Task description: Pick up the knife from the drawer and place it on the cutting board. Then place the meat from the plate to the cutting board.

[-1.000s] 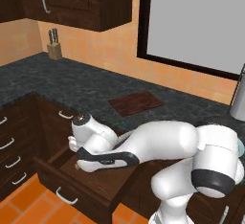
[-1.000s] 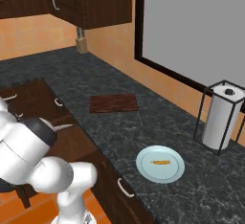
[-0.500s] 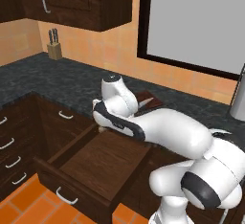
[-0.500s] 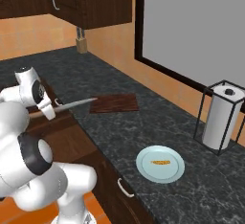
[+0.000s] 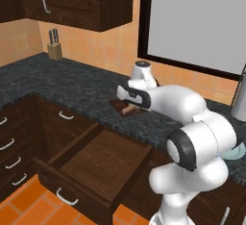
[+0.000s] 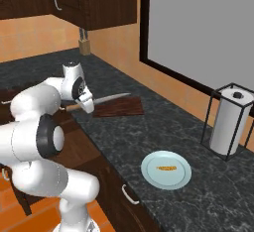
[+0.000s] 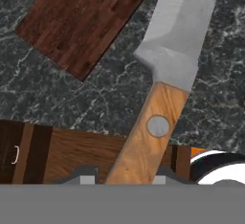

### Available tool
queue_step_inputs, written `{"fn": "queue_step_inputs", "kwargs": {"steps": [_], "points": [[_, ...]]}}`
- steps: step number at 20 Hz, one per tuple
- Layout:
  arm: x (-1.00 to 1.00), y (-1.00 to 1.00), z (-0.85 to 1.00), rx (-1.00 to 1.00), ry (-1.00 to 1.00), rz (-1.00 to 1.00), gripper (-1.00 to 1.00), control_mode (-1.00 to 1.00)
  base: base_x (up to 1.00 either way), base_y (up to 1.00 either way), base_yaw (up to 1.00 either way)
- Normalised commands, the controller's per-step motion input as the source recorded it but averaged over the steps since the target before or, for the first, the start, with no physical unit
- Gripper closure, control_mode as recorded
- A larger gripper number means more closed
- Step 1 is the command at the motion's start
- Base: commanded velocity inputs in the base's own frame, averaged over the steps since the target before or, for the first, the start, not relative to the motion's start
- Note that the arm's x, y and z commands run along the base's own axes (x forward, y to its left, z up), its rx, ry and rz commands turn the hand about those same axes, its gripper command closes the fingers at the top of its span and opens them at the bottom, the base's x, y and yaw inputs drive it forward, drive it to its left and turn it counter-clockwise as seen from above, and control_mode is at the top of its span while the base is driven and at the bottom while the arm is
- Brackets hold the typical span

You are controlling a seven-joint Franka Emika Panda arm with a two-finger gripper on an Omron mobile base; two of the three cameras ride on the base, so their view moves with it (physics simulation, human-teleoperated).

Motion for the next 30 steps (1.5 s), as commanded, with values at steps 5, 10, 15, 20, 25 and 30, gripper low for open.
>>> {"fn": "queue_step_inputs", "kwargs": {"steps": [5,10,15,20,25,30], "points": [[1.00,-0.33,-0.41,0.07,0.00,0.00,1.00,-1.00,0.00,0.00,0.00],[0.97,-0.09,-0.20,-0.05,-0.08,0.00,1.00,-1.00,0.00,0.00,0.00],[0.89,-0.06,-0.40,-0.02,-0.03,-0.03,1.00,-1.00,0.00,0.00,0.00],[0.57,0.00,-0.56,0.00,-0.05,-0.08,1.00,-1.00,0.00,0.00,0.00],[0.33,0.00,-0.26,0.00,-0.07,-0.11,-1.00,-1.00,0.00,0.00,0.00],[0.14,-0.01,0.12,0.00,0.00,-0.02,-1.00,-1.00,0.00,0.00,0.00]]}}
